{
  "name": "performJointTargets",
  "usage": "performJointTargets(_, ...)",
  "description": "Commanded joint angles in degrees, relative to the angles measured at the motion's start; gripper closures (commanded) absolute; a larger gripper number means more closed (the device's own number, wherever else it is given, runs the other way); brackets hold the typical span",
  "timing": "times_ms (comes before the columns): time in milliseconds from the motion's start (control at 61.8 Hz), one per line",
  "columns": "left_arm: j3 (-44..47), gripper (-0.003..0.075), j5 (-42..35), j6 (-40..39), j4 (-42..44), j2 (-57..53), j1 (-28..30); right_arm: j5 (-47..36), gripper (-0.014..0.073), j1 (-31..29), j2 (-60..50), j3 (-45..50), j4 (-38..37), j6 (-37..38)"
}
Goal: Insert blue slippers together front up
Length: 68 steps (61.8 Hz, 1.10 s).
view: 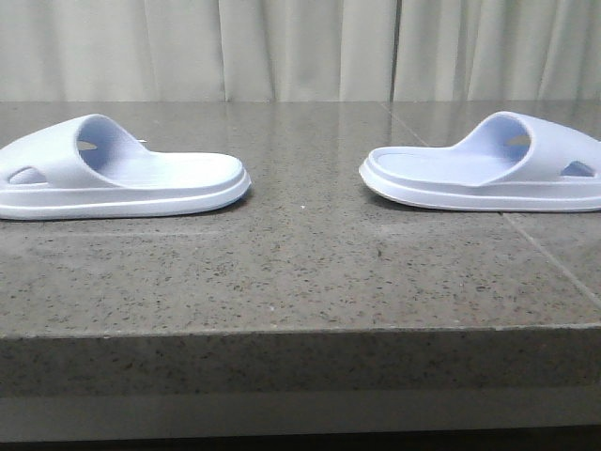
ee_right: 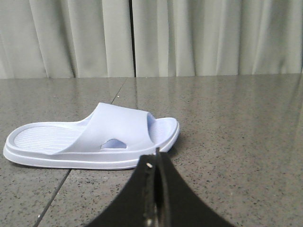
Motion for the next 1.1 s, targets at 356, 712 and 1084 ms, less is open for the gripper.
performJointTargets(356,0.4,0.0741,-4.5,-0.2,-0.3,-0.9,-0.4,-5.1,0.0712,-0.4,-0.9,-0.3,-0.5,-0.1)
performJointTargets(712,0.4,0.0741,-4.8,-0.2,-0.3,-0.9,-0.4,-5.1,0.0712,-0.4,-0.9,-0.3,-0.5,-0.1)
performJointTargets(1084,-8.3,0.0741,-3.0,-0.2,-2.5,-0.7,-0.4,0.5,0.0712,-0.4,-0.9,-6.4,-0.5,-0.1)
